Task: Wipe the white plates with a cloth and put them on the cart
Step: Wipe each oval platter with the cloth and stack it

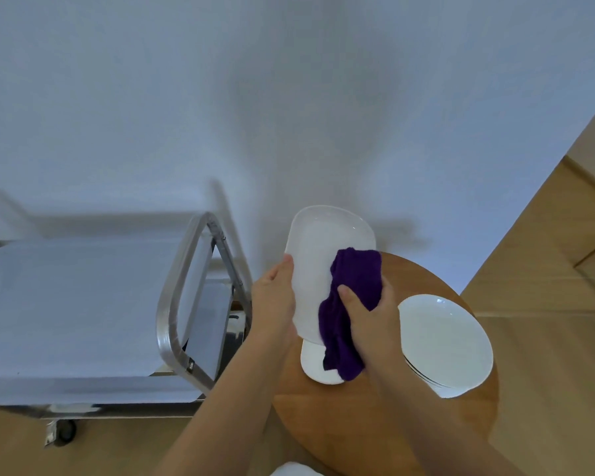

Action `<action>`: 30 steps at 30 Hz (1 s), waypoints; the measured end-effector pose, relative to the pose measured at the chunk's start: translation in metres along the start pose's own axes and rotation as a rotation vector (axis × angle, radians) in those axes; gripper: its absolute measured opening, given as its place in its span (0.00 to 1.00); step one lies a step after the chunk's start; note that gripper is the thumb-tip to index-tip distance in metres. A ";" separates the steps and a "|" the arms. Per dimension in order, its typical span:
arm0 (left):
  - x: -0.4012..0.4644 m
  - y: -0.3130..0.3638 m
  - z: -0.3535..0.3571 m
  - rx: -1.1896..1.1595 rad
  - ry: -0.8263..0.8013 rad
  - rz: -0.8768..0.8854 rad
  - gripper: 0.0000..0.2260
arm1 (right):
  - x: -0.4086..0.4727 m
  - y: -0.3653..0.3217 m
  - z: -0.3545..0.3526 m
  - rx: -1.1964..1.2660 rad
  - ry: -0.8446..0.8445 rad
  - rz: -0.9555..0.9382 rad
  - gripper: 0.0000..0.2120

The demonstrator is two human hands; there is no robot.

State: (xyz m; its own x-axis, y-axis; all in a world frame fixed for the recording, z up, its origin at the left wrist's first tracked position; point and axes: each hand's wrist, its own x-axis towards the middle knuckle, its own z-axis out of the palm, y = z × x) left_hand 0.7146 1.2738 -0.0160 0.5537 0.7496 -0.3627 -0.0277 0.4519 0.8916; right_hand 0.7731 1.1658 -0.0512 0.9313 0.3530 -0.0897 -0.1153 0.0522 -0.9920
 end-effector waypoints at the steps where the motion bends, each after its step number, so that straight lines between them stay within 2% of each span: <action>1: 0.000 -0.002 0.001 -0.019 0.016 0.023 0.10 | -0.004 0.002 0.001 0.012 0.010 0.007 0.20; 4: 0.001 -0.008 -0.001 0.028 0.048 0.071 0.10 | -0.009 0.004 0.004 0.052 0.033 0.002 0.21; 7: 0.008 -0.016 -0.007 0.316 0.067 0.127 0.09 | -0.009 0.004 0.004 -0.057 0.035 -0.084 0.24; 9: 0.013 -0.017 -0.012 0.553 0.057 0.173 0.18 | -0.005 0.004 0.004 -0.159 0.017 -0.181 0.24; 10: 0.014 -0.014 -0.012 0.566 0.075 0.189 0.24 | -0.002 0.003 0.004 -0.221 0.003 -0.237 0.24; 12: 0.015 -0.002 -0.005 0.506 0.061 0.188 0.27 | 0.001 0.000 0.005 -0.383 -0.010 -0.372 0.27; 14: 0.014 0.017 0.007 0.326 -0.033 0.040 0.27 | -0.001 -0.002 0.007 -0.612 -0.020 -0.639 0.29; 16: 0.017 0.030 0.015 0.166 -0.083 -0.133 0.29 | -0.005 0.000 0.011 -0.814 -0.036 -0.924 0.26; 19: 0.024 0.031 0.011 0.169 -0.039 -0.200 0.20 | -0.007 0.002 0.010 -0.951 -0.025 -1.135 0.20; 22: 0.029 0.025 0.003 0.122 -0.005 -0.225 0.14 | -0.006 0.009 0.000 -0.980 -0.100 -1.168 0.27; 25: 0.029 0.016 -0.004 0.061 -0.055 -0.252 0.13 | -0.009 0.016 -0.011 -0.939 -0.218 -1.168 0.29; 28: 0.030 0.012 -0.011 -0.006 -0.148 -0.193 0.11 | -0.017 0.021 -0.023 -0.806 -0.297 -1.105 0.20; 30: 0.028 0.016 -0.017 0.035 -0.227 -0.104 0.08 | -0.024 0.019 -0.025 -0.514 -0.256 -0.867 0.15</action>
State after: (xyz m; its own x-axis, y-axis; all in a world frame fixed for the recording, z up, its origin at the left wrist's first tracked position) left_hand 0.7152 1.3103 -0.0168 0.7247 0.5705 -0.3864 0.0659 0.5008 0.8630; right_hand 0.7571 1.1351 -0.0705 0.5163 0.5752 0.6344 0.7760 -0.0008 -0.6308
